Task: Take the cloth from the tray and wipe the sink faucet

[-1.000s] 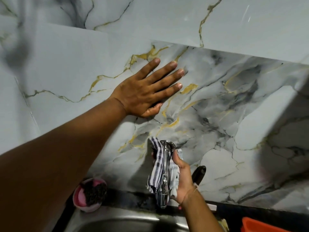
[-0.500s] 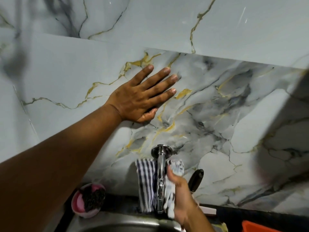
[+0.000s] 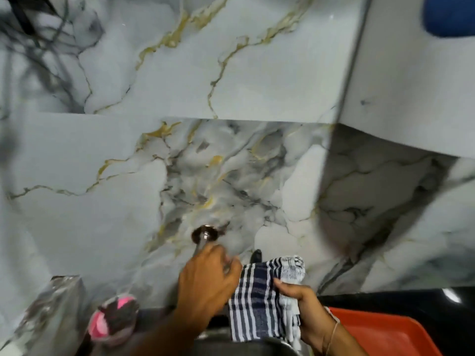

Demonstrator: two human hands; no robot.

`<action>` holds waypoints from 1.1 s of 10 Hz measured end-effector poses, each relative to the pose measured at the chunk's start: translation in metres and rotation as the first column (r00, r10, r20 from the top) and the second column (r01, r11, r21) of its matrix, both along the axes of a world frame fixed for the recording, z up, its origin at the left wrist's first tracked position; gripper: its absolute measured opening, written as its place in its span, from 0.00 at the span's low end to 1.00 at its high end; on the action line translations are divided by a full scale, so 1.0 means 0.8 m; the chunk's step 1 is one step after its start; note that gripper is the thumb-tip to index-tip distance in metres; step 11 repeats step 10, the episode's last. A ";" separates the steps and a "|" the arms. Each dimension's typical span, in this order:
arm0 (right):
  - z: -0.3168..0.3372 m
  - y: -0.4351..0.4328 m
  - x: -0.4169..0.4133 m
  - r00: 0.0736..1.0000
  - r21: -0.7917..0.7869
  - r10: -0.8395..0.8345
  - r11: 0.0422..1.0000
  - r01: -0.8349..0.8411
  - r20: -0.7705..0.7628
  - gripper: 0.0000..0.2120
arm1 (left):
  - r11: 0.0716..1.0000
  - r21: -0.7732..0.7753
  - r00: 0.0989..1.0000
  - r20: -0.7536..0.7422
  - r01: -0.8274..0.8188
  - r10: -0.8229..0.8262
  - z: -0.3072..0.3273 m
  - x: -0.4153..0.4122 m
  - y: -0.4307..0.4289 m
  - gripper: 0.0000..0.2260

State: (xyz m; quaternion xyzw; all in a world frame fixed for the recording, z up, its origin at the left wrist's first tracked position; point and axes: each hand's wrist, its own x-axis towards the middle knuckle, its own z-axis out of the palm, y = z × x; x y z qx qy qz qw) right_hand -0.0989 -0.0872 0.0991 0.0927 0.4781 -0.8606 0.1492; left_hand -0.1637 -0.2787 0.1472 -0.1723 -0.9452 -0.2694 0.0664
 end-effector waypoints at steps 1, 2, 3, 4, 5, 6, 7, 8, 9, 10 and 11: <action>0.000 0.009 0.033 0.996 0.034 -0.038 0.999 0.035 0.075 0.21 | 0.872 0.415 0.691 0.711 -0.259 -0.134 -0.037 0.046 0.022 0.21; -0.012 0.055 0.095 0.985 0.212 -0.115 0.974 0.085 0.130 0.15 | 0.708 0.543 0.444 0.825 -0.451 -0.350 -0.078 0.097 0.088 0.07; -0.055 0.132 0.146 0.911 0.510 -0.387 0.818 0.266 0.145 0.05 | 0.746 0.486 0.453 0.848 -0.455 -0.276 -0.119 0.126 0.161 0.04; -0.092 0.203 0.177 0.834 0.585 -0.532 0.727 0.360 0.148 0.06 | 0.773 0.416 0.381 0.892 -0.479 -0.244 -0.155 0.136 0.236 0.13; -0.127 0.266 0.182 0.791 0.611 -0.580 0.702 0.366 0.193 0.06 | 0.810 0.390 0.377 0.898 -0.437 -0.229 -0.194 0.148 0.310 0.13; -0.166 0.314 0.173 0.738 0.641 -0.640 0.662 0.389 0.213 0.05 | 0.816 0.386 0.426 0.884 -0.430 -0.194 -0.237 0.142 0.367 0.17; -0.209 0.341 0.166 0.722 0.691 -0.651 0.633 0.348 0.233 0.01 | 0.839 0.332 0.402 0.903 -0.432 -0.150 -0.270 0.129 0.398 0.17; -0.240 0.356 0.165 0.674 0.746 -0.693 0.584 0.319 0.255 0.06 | 0.864 0.298 0.292 0.938 -0.405 -0.187 -0.286 0.126 0.408 0.17; -0.247 0.359 0.165 0.588 0.793 -0.778 0.494 0.356 0.221 0.09 | 0.883 0.313 0.278 0.935 -0.351 -0.221 -0.279 0.134 0.404 0.16; -0.225 0.355 0.177 0.560 0.881 -0.820 0.348 0.320 0.120 0.16 | 0.886 0.320 0.395 0.902 -0.336 -0.176 -0.259 0.141 0.390 0.11; -0.225 0.355 0.177 0.560 0.881 -0.820 0.348 0.320 0.120 0.16 | 0.886 0.320 0.395 0.902 -0.336 -0.176 -0.259 0.141 0.390 0.11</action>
